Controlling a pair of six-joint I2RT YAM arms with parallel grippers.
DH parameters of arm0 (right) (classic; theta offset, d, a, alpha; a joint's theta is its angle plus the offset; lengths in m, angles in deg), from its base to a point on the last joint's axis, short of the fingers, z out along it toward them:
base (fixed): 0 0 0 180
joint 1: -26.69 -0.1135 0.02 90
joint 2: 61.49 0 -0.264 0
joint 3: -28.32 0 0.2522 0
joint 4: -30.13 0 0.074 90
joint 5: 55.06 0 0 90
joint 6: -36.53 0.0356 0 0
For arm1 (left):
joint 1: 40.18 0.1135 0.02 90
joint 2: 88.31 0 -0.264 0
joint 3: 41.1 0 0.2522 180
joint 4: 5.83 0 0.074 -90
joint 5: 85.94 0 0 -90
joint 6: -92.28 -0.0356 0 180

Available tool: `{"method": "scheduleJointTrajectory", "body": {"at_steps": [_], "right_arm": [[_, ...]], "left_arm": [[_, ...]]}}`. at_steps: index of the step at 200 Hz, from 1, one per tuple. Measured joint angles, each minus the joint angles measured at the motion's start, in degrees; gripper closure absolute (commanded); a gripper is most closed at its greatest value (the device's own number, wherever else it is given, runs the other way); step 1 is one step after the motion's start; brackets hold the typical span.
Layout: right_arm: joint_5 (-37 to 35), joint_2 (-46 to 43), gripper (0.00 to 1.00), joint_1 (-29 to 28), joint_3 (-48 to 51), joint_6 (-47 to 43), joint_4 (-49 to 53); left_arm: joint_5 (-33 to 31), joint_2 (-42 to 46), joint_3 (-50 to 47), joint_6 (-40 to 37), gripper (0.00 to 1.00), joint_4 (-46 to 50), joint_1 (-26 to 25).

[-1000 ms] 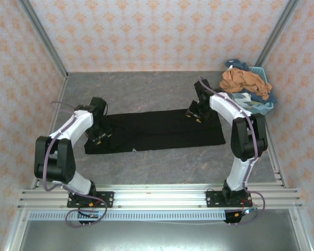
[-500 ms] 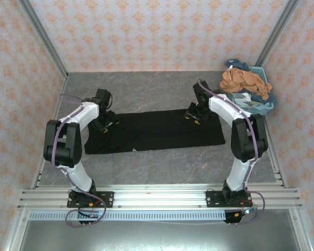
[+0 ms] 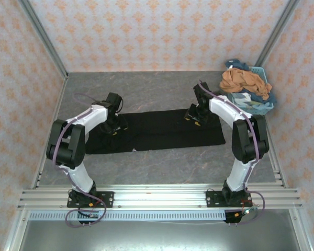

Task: Fold and stack the t-shirts

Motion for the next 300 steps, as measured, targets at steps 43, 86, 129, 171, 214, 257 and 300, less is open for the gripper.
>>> {"method": "scheduleJointTrajectory", "body": {"at_steps": [43, 86, 129, 171, 214, 257, 300], "right_arm": [[0.4, 0.0, 0.53, 0.0, 0.5, 0.5, -0.8], [0.6, 0.0, 0.53, 0.0, 0.5, 0.6, -0.8], [0.6, -0.2, 0.53, 0.0, 0.8, 0.5, -0.8], [0.6, -0.3, 0.53, 0.0, 1.1, 0.5, -0.8], [0.6, -0.3, 0.53, 0.0, 1.1, 0.5, -0.8], [0.8, -0.3, 0.53, 0.0, 1.1, 0.5, -0.8], [1.2, -0.3, 0.53, 0.0, 1.1, 0.5, -0.8]], "left_arm": [[-4.4, 2.9, -0.3, 0.5, 0.41, 4.0, -3.5], [-4.2, 2.0, -0.5, 1.1, 0.53, 4.4, -4.9], [-1.8, 2.2, -3.2, 4.0, 0.55, 4.0, -12.0], [4.4, 3.8, -8.2, 5.2, 0.49, 3.3, -17.2], [1.4, 17.7, -12.5, 6.5, 0.51, 3.7, -13.9], [-1.3, 32.0, -24.9, 13.3, 0.50, 3.2, 0.8], [1.1, 26.1, -25.7, 16.0, 0.56, -1.1, 2.3]]}}
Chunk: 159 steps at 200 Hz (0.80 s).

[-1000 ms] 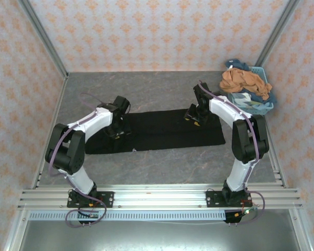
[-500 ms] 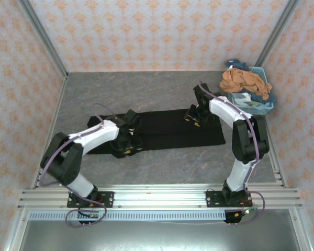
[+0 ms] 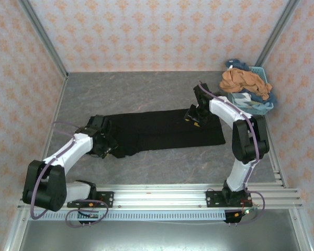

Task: Fold and stack the t-shirts

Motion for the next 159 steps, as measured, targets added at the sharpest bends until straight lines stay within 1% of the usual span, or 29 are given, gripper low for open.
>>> {"method": "scheduleJointTrajectory", "body": {"at_steps": [7, 29, 56, 82, 97, 106, 135, 159], "right_arm": [[0.0, 0.0, 0.53, 0.0, 0.0, 0.0, 0.0], [0.0, 0.0, 0.53, 0.0, 0.0, 0.0, 0.0], [0.0, -0.1, 0.53, 0.0, 0.9, 0.0, -0.3], [0.0, -0.1, 0.53, 0.0, 1.9, 0.1, -0.4], [0.1, -0.1, 0.53, 0.0, 2.3, 0.3, -0.4], [0.2, -0.1, 0.53, 0.0, 2.4, 0.3, -0.4], [0.4, -0.1, 0.53, 0.0, 2.4, 0.5, -0.7], [0.5, -0.1, 0.53, 0.0, 2.4, 0.5, -0.9]], "left_arm": [[0.5, -0.3, -0.1, 0.4, 0.58, -0.7, 0.0], [1.4, -0.3, -0.6, 2.0, 0.70, -1.5, -0.1], [1.5, 1.6, -1.9, 5.2, 0.72, -0.5, -2.3], [1.2, 4.7, -2.3, 8.3, 0.70, 0.9, -7.7], [-0.2, 3.0, -0.1, 7.9, 0.71, 3.9, -11.7], [-1.5, 1.0, 1.7, 7.1, 0.69, 6.1, -13.5], [-7.0, -3.5, 4.9, 3.8, 0.61, 11.6, -16.7], [-8.0, -4.4, 4.9, 1.5, 0.55, 12.5, -18.4]]}}
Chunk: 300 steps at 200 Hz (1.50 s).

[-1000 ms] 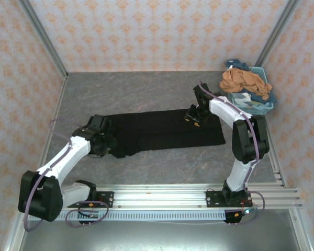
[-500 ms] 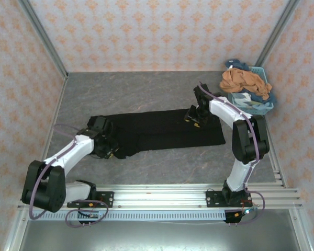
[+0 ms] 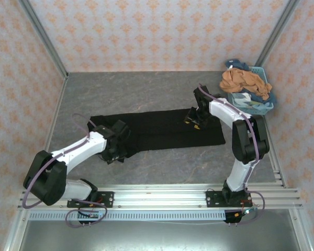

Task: Fold and stack the t-shirts

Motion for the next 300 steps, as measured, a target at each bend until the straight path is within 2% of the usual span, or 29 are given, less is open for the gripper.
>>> {"method": "scheduleJointTrajectory", "body": {"at_steps": [54, 96, 113, 132, 145, 165, 244, 276, 300], "right_arm": [[0.2, 0.0, 0.53, 0.0, 0.0, 0.0, 0.0], [0.6, 0.0, 0.54, 0.0, 0.3, 0.0, -0.1], [0.6, 0.0, 0.54, 0.0, 0.5, 0.0, -0.1], [0.6, 0.0, 0.54, 0.0, 0.7, 0.0, -0.1], [0.6, 0.0, 0.54, 0.0, 0.8, 0.0, -0.1], [0.6, 0.0, 0.54, 0.0, 0.8, 0.0, -0.3], [0.6, 0.0, 0.56, 0.0, 0.7, 0.7, -0.5], [0.3, 0.0, 0.56, 0.0, 0.7, 0.6, -0.4], [-0.5, 0.5, 0.56, 0.0, 0.7, 0.6, -0.3]], "left_arm": [[-0.1, -8.5, 2.4, -3.3, 0.56, -0.8, -4.4], [-1.3, -12.6, 3.6, -5.2, 0.66, -1.6, -4.6], [-1.6, -13.7, 4.4, -5.9, 0.76, -1.6, -5.0], [-1.6, -14.3, 5.0, -6.5, 1.00, -1.8, -5.4], [-2.1, -14.1, 5.1, -6.5, 1.00, -1.6, -5.7], [-6.4, -13.1, 5.1, -6.3, 1.00, 0.4, -5.2], [-15.5, -1.4, 5.2, -3.9, 1.00, 16.5, -5.0], [-16.5, 2.1, 5.1, -3.1, 1.00, 19.0, -5.0], [-14.9, 4.2, 5.1, -2.6, 1.00, 18.9, -5.0]]}}
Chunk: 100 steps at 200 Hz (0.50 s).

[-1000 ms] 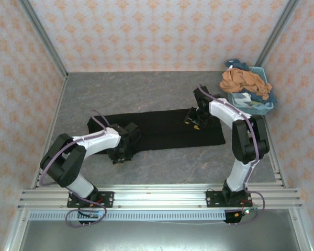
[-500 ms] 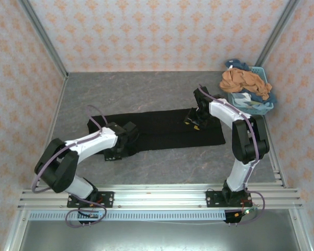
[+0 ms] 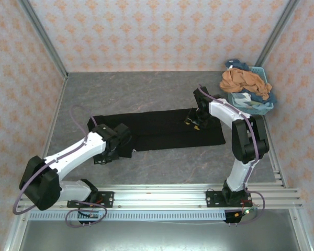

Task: Fold and stack the t-shirts

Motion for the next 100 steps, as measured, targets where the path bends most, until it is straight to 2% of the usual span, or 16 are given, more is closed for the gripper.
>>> {"method": "scheduleJointTrajectory", "body": {"at_steps": [61, 100], "right_arm": [[-1.2, 0.9, 0.56, 0.0, -0.1, 0.0, 1.0], [-1.2, 0.9, 0.57, 0.0, -0.1, 0.0, 1.0]], "left_arm": [[8.4, -0.1, -2.0, 1.3, 1.00, -3.5, -2.3], [12.8, -6.4, -1.3, 1.1, 1.00, -9.7, -4.7]]}}
